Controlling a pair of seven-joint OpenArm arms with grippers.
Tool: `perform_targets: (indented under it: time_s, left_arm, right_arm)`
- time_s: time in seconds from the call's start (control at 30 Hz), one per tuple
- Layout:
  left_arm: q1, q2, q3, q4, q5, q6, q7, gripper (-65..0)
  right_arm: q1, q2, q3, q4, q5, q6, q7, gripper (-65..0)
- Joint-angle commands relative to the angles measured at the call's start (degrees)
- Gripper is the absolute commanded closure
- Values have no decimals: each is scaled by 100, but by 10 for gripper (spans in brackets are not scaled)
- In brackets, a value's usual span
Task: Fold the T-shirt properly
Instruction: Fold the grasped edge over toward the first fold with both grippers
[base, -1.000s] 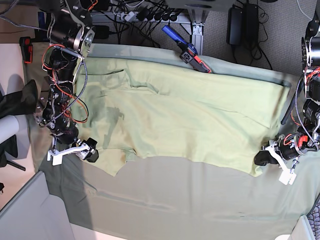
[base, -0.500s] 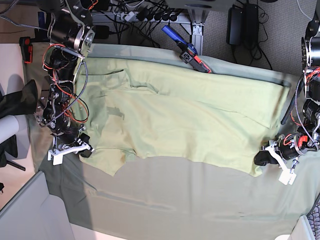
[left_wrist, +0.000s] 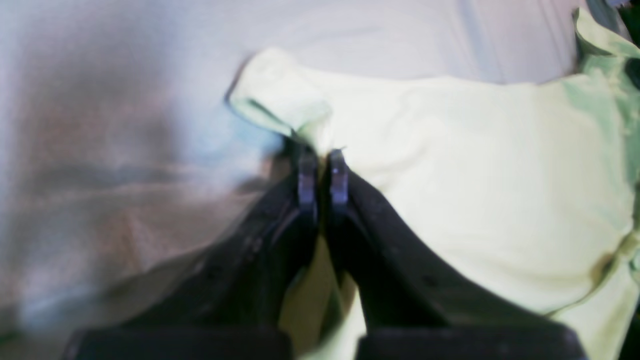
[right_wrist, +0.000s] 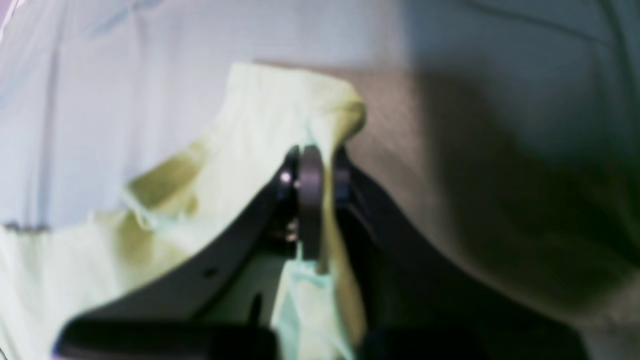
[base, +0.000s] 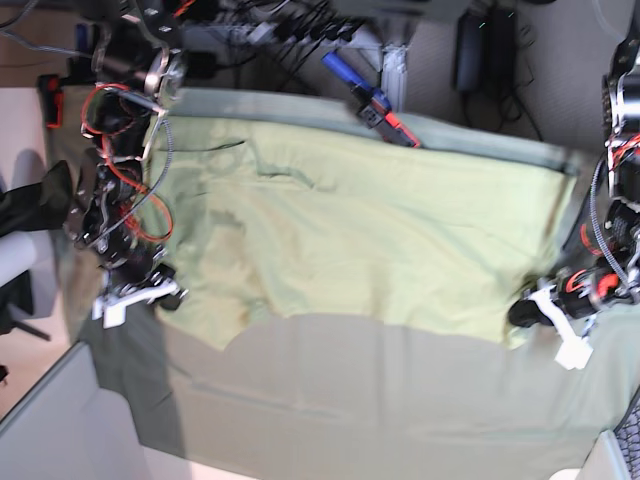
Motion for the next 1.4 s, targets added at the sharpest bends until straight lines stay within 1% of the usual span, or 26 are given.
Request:
perform_targets:
  time_s: [0.0,0.07,0.1,0.23,0.33,0.5,0.6,0.67,0.73,0.83,0.93,1.1,1.23,1.37]
  left_arm:
    - [-96,-133,-17,249,-284,-54,15,0]
    - [70,-251,-17,621,-632,-54,243,0]
    - [168,-313,-17,820,-710,-54,323,0]
    - [643,-514,-17,1644,-745,-54,367,0]
    - [942,-623,-17,2098,-723,-54,367,0]
    - [1165,-831,-17,2232,-723,-54,376,0]
    - [1252,-942,-17,2232,-730,-54,422,0]
    - [1283,-973,-17,2232,-741,-54,549,0]
    - [1309,-968,-17,2234,-876,-54,802,0]
    - [1362,-975,-17,2234,-1261,-54,1231,0]
    - [1451,-1036,-17,2234,-1475,-54,1266,0]
    - [1591,-1167,-17,2243,-1655,-54,1335,0]
    - [1631,-1174,-17,2243,-1681,-54,1331,0]
    - [1631,-1174,-17,2243,-1755,-54,1353,0]
  right_arm:
    - [-42,184,11,254,140,308,72,0]
    - [-387,299,11,660,337,334,72,0]
    - [-557,343,24,894,382,332,74,0]
    - [-1207,577,28,1775,592,330,70,0]
    - [-1547,719,28,2223,588,330,70,0]
    - [-1851,848,85,2577,590,328,66,0]
    - [-1945,859,210,2608,588,330,48,0]
    - [-1943,859,284,2608,588,330,-92,0]
    - [-1943,859,332,2608,595,330,-216,0]
    - [-2004,861,341,2610,616,330,-254,0]
    - [-2118,861,341,2612,636,328,-256,0]
    - [-2391,859,396,2618,745,328,-254,0]
    - [-2507,855,413,2618,879,328,-256,0]
    - [-2579,852,415,2616,870,326,-267,0]
